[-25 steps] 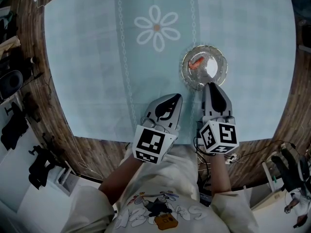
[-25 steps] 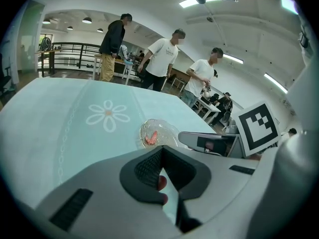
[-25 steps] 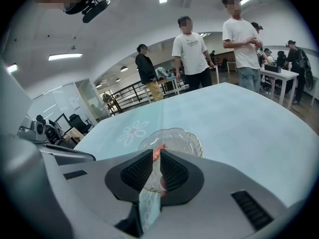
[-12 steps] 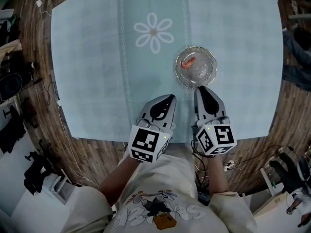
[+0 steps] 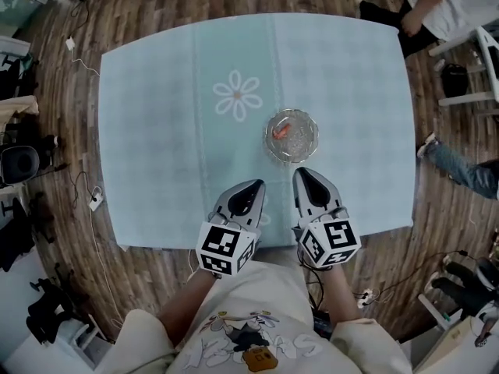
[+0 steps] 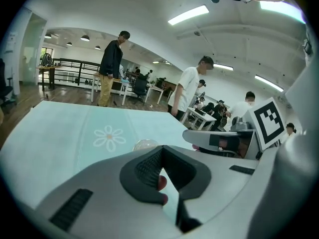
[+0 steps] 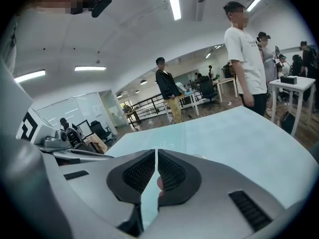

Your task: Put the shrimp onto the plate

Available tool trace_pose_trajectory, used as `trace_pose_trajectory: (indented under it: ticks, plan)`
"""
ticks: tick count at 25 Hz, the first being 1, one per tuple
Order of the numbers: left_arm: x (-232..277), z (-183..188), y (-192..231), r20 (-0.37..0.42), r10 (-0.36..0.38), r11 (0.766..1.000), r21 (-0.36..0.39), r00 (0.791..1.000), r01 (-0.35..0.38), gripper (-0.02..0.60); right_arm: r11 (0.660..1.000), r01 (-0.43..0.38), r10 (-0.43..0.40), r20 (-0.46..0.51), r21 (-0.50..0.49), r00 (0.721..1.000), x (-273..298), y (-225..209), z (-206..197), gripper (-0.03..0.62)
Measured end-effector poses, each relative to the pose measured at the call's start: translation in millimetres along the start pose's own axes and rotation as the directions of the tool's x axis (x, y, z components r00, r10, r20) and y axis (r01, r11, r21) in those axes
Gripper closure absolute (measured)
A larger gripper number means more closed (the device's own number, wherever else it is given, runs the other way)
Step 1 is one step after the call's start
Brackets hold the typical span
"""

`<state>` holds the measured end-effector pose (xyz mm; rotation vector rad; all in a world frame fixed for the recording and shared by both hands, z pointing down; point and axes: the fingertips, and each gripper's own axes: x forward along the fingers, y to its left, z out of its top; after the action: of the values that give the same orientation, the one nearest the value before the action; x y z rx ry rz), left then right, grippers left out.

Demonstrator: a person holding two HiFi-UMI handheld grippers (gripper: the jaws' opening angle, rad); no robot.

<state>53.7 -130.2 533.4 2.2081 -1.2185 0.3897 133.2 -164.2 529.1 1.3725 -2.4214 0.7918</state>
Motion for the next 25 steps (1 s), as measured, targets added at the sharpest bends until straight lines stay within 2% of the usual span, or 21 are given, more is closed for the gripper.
trace_pose_trajectory:
  ticks: [5, 9, 14, 18, 25]
  plan:
    - [-26, 14, -16, 0.049, 0.01, 1.0, 0.009, 0.999, -0.011, 0.574, 1.0, 0.0, 0.0, 0.027, -0.009, 1.0, -28, 16, 12, 0.557]
    - [-50, 22, -32, 0.08, 0.012, 1.0, 0.021, 0.997, -0.013, 0.574, 1.0, -0.003, 0.002, 0.036, 0.026, 0.999, -48, 31, 11, 0.557]
    - [-73, 18, -24, 0.127, 0.038, 0.999, 0.032, 0.991, -0.042, 0.574, 0.999, -0.051, 0.051, 0.076, -0.009, 0.996, -47, 62, 19, 0.557]
    - [-114, 6, -23, 0.147, 0.074, 0.997, -0.008, 0.986, -0.074, 0.574, 0.997, -0.073, 0.074, 0.083, -0.024, 0.994, -70, 89, 18, 0.557]
    - [-151, 25, -21, 0.21, 0.052, 0.999, -0.002, 0.976, -0.053, 0.574, 0.994, -0.077, 0.086, 0.117, -0.082, 0.989, -91, 122, 25, 0.557]
